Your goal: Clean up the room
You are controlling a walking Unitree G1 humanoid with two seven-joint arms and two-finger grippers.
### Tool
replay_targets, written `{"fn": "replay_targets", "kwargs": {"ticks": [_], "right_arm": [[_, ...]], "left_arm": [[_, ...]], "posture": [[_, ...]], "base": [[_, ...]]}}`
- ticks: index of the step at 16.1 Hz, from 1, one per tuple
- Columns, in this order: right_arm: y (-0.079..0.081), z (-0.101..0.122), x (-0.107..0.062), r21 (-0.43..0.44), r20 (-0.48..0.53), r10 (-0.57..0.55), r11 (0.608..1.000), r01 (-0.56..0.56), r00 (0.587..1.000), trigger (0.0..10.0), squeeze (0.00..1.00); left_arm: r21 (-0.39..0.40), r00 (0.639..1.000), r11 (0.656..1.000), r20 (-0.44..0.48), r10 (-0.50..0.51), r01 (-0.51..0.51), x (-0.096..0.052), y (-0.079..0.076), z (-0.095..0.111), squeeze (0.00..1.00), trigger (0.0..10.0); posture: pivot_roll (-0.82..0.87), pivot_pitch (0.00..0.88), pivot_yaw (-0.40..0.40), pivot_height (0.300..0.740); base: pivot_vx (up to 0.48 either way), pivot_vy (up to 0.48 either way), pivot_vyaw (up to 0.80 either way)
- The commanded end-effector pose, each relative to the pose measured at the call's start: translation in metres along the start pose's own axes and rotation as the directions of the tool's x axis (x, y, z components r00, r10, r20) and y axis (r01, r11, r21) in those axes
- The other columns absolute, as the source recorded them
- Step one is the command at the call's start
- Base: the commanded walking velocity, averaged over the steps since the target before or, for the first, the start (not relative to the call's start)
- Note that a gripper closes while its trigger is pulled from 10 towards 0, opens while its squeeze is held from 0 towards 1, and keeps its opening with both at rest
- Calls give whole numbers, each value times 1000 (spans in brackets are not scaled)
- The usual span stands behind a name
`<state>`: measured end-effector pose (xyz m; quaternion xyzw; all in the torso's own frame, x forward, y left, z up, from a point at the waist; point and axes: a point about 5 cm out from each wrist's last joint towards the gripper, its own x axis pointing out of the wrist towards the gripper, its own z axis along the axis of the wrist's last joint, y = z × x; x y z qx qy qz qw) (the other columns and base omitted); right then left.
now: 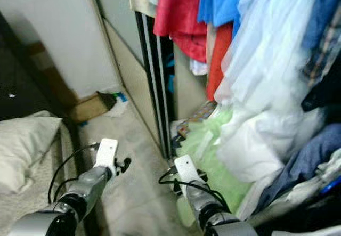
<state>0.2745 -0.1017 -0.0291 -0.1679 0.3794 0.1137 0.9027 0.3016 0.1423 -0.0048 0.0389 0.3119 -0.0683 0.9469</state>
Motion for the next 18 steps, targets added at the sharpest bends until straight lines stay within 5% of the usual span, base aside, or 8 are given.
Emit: {"fn": "replay_targets", "kwargs": {"ticks": [1,7,18], "right_arm": [[10,12,0,2,31,28,1000,-28,999,10000,0],[9,15,0,-14,56,32,999,-32,998,10000,0],[9,19,0,-18,65,31,999,-30,997,10000,0]], "left_arm": [[2,999,1000,-19,28,-28,-2,12,-4,0,10000],[-12,1000,1000,-10,16,-17,-2,11,-3,0,10000],[-24,1000,999,1,21,-21,-1,11,-1,0,10000]], "posture": [[-143,0,56,740],[-145,0,54,740],[-143,0,52,740]], "base": [[0,0,0],[0,0,0],[0,0,797]]}}
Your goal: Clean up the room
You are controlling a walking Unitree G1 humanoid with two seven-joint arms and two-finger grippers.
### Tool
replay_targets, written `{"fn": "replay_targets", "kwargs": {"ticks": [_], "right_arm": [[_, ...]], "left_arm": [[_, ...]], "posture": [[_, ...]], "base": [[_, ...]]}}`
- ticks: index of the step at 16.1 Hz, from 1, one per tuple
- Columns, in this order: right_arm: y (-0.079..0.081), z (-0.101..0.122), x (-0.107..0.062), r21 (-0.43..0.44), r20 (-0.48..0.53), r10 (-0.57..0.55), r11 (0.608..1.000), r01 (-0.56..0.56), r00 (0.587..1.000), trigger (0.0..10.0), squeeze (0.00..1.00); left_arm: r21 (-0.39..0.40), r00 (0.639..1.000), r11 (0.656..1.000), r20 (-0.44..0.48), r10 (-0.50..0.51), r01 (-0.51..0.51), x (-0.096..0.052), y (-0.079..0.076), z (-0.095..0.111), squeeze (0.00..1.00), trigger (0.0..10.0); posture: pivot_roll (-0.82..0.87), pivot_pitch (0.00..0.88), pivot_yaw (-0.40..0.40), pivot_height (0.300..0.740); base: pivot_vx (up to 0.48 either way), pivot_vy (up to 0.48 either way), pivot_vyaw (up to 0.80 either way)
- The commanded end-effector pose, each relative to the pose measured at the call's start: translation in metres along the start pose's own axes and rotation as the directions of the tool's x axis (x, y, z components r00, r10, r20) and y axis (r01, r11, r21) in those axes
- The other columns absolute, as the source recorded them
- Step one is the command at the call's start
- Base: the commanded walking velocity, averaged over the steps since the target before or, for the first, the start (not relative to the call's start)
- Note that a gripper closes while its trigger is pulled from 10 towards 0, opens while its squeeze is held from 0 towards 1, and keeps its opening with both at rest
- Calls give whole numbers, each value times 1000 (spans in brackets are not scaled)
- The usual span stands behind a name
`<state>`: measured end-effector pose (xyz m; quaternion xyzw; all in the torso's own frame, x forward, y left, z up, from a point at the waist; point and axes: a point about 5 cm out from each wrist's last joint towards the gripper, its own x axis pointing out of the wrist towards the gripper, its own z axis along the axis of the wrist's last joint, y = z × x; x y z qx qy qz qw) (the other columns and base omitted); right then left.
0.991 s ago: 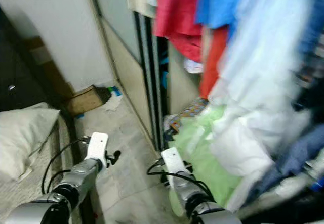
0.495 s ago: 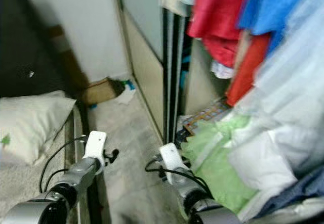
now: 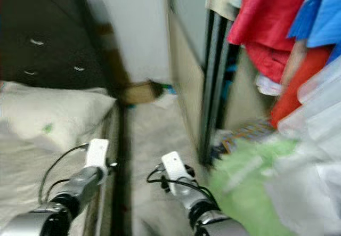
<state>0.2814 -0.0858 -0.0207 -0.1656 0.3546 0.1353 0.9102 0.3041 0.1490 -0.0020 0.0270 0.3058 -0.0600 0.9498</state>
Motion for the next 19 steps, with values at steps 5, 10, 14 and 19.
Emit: {"fn": "replay_targets", "kwargs": {"ticks": [5,10,14,19], "right_arm": [[0,8,0,1,22,5,1000,-5,1000,10000,0],[2,16,1,7,53,23,1000,-23,998,10000,0],[2,24,1,8,82,32,999,-33,996,10000,0],[-3,40,1,54,137,15,998,-23,990,10000,0]], "left_arm": [[-12,1000,1000,-2,26,-26,-1,6,-1,0,10000],[-67,999,997,22,49,-48,0,7,7,0,10000],[-80,999,996,44,31,-28,2,2,15,0,10000],[-109,997,994,63,37,-30,3,1,22,0,10000]], "posture": [[-139,0,52,740],[-127,0,33,740],[-133,0,26,740],[-138,0,22,740]], "base": [[0,0,800],[0,0,800],[0,0,800],[0,0,800]]}}
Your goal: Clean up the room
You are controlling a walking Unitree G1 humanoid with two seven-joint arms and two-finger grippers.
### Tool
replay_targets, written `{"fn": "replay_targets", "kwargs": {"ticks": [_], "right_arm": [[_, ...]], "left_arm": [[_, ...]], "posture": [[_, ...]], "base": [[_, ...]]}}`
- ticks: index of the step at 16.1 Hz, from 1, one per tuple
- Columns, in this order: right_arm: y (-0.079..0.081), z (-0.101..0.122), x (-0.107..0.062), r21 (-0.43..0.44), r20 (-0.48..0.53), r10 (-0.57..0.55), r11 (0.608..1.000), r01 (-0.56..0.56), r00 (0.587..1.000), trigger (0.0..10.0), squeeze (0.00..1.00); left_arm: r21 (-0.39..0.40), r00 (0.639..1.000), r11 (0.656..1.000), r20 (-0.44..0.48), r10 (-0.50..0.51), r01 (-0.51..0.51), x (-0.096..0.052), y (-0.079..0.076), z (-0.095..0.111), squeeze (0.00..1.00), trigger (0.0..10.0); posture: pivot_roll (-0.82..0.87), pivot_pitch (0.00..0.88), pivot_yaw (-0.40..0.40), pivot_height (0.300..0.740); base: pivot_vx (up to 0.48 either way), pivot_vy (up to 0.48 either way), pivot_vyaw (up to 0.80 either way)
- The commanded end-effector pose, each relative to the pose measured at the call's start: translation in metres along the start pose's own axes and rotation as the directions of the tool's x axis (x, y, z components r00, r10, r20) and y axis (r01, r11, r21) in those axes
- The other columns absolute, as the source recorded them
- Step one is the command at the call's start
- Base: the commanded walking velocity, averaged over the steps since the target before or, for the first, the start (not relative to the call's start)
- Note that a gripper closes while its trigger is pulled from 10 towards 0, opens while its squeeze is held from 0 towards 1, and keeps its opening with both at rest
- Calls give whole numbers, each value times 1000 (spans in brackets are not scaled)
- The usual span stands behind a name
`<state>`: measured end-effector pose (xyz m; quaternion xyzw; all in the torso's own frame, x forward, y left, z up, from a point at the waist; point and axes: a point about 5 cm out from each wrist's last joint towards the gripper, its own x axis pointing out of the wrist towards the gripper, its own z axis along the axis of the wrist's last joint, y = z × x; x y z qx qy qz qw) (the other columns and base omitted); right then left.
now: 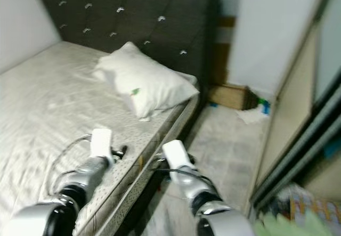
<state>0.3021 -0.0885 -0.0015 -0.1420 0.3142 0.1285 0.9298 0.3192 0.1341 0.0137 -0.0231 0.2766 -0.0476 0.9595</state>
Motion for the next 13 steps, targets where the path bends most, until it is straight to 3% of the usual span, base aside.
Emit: {"fn": "replay_targets", "kwargs": {"ticks": [1,7,13], "right_arm": [[13,21,1,22,71,43,999,-45,997,10000,0],[16,35,1,24,134,79,996,-83,988,10000,0],[9,36,1,65,141,45,996,-55,989,10000,0]], "left_arm": [[-13,999,999,6,45,-45,-1,14,3,0,10000],[-93,993,990,34,112,-108,-1,24,10,0,10000],[-43,997,997,22,71,-71,0,16,10,0,10000]], "posture": [[-134,0,18,740],[-105,0,-15,740],[-128,0,18,740]], "base": [[0,0,800],[0,0,800],[0,0,800]]}}
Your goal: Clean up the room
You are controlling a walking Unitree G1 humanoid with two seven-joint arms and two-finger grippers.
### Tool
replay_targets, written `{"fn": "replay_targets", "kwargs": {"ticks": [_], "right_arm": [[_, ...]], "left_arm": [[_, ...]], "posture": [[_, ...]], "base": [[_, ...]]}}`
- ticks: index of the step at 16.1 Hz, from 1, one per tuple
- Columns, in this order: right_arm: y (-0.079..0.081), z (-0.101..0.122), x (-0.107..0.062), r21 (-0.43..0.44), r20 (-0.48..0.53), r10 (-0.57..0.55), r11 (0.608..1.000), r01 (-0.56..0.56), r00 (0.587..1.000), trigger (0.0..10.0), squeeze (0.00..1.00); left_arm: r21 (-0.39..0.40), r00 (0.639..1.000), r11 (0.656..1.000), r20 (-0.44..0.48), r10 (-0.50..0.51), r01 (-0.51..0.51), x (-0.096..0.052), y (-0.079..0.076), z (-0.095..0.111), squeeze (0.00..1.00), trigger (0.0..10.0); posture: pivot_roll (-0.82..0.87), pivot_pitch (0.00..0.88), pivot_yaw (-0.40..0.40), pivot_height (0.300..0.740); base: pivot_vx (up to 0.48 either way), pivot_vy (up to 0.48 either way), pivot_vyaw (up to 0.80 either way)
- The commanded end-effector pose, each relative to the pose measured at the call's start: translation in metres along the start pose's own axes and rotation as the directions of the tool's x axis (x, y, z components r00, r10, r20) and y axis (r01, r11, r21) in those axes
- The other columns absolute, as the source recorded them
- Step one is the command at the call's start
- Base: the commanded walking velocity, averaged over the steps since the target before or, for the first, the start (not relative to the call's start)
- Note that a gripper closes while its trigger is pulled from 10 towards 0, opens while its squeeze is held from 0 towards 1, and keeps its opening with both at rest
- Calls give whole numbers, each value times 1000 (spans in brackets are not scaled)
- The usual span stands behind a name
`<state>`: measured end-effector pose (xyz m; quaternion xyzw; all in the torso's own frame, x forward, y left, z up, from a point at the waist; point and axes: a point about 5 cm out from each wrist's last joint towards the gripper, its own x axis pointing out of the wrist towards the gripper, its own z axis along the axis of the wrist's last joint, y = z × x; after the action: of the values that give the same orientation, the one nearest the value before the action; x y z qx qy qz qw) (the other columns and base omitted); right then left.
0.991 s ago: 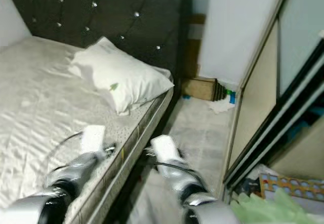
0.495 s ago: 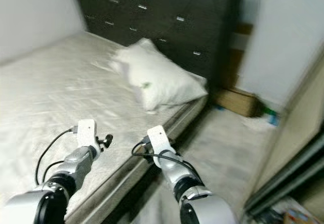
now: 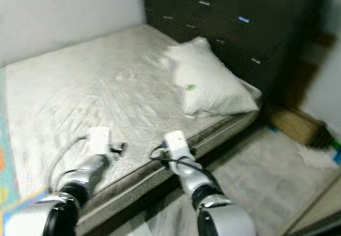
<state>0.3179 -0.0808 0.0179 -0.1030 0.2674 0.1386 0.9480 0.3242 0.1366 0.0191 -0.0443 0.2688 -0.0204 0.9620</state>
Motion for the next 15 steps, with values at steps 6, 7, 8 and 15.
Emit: {"fn": "replay_targets", "kwargs": {"ticks": [6,7,8,15], "right_arm": [[8,9,1,54,29,6,999,-7,1000,10000,0],[9,8,1,61,30,4,998,-6,1000,10000,0],[10,7,1,64,30,5,998,-7,1000,10000,0],[-10,26,1,175,141,-108,981,83,984,10000,0]], "left_arm": [[9,999,999,2,41,-41,-1,16,1,0,10000],[10,999,999,-1,42,-42,-2,17,-1,0,10000],[13,999,999,-2,40,-40,-2,17,-3,0,10000],[52,977,998,212,11,-22,-1,16,37,0,10000]], "posture": [[-121,0,19,740],[-120,0,19,740],[-117,0,19,740],[-113,0,29,740]], "base": [[0,0,800],[0,0,800],[0,0,800],[0,0,686]]}}
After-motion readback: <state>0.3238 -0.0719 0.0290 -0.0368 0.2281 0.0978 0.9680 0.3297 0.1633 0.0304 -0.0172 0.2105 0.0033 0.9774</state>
